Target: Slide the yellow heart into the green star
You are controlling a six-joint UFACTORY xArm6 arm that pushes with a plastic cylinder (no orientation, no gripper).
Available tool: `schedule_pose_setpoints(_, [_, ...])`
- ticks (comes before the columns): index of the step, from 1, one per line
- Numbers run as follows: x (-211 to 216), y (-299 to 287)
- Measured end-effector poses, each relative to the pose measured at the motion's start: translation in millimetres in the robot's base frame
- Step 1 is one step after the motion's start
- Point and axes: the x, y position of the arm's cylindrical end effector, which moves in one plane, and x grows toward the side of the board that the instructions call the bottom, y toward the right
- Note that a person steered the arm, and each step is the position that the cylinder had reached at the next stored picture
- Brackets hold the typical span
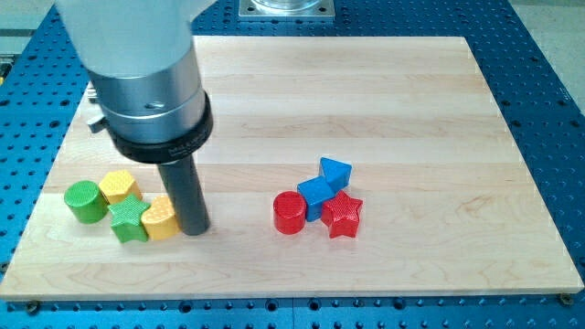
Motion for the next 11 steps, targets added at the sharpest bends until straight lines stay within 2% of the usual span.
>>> schedule_pose_setpoints(3, [-3.3, -10.4])
schedule_pose_setpoints(4, [-31.9, -3.7])
schedule_pose_setpoints(6, [-37.0, -35.0])
schedule_pose_setpoints(8, [-36.9, 41.0])
schedule_pose_setpoints(9, [-25.8, 30.7])
schedule_pose_setpoints(11, [-20.0, -59.8])
